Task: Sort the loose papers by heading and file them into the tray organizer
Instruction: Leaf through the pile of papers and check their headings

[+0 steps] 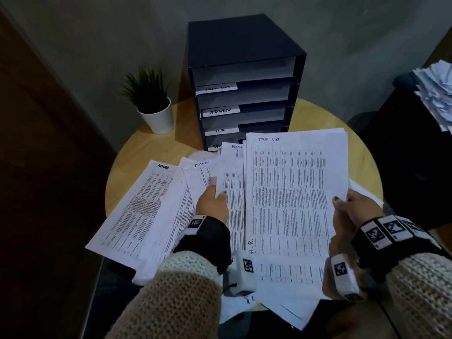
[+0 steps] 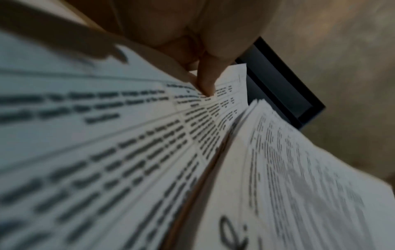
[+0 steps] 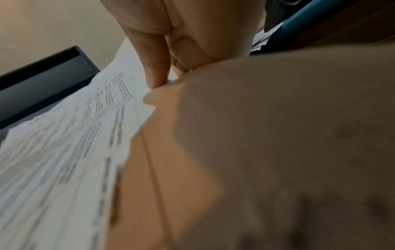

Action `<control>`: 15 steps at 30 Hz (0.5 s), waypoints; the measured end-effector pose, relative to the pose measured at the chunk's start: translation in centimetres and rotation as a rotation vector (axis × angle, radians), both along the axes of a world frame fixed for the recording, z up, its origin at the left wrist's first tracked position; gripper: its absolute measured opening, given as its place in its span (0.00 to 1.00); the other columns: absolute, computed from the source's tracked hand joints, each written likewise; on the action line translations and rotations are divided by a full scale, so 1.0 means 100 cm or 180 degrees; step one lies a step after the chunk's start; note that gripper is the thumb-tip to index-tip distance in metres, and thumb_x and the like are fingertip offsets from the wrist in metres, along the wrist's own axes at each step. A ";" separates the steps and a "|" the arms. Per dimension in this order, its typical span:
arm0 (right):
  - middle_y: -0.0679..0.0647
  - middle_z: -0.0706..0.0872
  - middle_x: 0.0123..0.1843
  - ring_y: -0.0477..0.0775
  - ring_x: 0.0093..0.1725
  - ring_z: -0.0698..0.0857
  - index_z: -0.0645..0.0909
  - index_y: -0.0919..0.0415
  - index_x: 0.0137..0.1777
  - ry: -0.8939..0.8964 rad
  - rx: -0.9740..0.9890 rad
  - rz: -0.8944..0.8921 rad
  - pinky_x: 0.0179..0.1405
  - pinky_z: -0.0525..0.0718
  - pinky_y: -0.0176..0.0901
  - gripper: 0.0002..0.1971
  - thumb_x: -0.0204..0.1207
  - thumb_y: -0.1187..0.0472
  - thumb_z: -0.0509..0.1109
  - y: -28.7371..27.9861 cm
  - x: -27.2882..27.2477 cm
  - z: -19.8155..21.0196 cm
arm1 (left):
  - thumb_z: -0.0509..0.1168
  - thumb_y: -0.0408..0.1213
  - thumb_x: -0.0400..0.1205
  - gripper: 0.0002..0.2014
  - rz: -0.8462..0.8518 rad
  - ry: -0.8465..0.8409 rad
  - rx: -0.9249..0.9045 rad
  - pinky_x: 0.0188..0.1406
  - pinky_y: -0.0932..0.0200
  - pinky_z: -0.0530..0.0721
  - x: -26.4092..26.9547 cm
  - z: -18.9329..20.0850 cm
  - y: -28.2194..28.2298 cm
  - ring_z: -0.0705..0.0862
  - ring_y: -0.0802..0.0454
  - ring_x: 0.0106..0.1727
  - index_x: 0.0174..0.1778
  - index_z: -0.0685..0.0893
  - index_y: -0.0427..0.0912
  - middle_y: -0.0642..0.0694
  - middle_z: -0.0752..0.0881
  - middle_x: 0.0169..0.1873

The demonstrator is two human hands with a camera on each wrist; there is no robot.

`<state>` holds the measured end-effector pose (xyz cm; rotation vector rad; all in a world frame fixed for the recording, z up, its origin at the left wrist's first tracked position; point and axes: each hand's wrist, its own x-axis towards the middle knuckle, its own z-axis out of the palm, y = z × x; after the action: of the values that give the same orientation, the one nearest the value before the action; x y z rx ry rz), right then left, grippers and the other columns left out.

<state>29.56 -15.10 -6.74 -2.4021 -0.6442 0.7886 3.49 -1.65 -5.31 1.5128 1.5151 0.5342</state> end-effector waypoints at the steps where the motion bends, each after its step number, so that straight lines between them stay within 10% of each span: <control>1: 0.76 0.82 0.49 0.69 0.47 0.82 0.77 0.77 0.52 0.0017 0.0068 -0.0038 0.41 0.69 0.46 0.16 0.80 0.59 0.65 0.001 0.001 -0.002 | 0.56 0.37 0.88 0.16 0.0010 -0.0015 0.0079 0.59 0.62 0.72 0.003 0.001 -0.002 0.78 0.43 0.67 0.71 0.77 0.41 0.44 0.81 0.66; 7: 0.68 0.75 0.34 0.61 0.37 0.77 0.69 0.68 0.34 -0.0050 -0.0251 0.0172 0.34 0.66 0.47 0.16 0.80 0.60 0.65 0.002 -0.004 0.003 | 0.53 0.41 0.88 0.17 -0.0162 0.0006 0.0098 0.52 0.62 0.72 0.015 0.003 -0.016 0.79 0.42 0.55 0.64 0.81 0.36 0.41 0.79 0.54; 12: 0.61 0.72 0.31 0.57 0.34 0.72 0.63 0.62 0.30 -0.0147 -0.0585 0.0300 0.30 0.62 0.46 0.19 0.81 0.59 0.64 0.002 -0.010 0.006 | 0.56 0.43 0.87 0.18 -0.0151 -0.0500 -0.0317 0.55 0.67 0.69 0.015 0.010 -0.017 0.78 0.47 0.68 0.68 0.80 0.40 0.45 0.81 0.66; 15: 0.62 0.74 0.33 0.58 0.39 0.74 0.66 0.63 0.32 -0.0146 -0.0609 0.0328 0.35 0.65 0.46 0.17 0.81 0.59 0.64 0.003 -0.011 0.004 | 0.62 0.36 0.83 0.09 0.0037 -0.0815 -0.0374 0.34 0.69 0.74 0.015 0.006 -0.018 0.81 0.53 0.50 0.55 0.85 0.48 0.54 0.85 0.46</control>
<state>28.45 -14.78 -6.30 -2.5834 -0.7463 0.8753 4.94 -3.49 -4.72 1.2931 1.3337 0.6103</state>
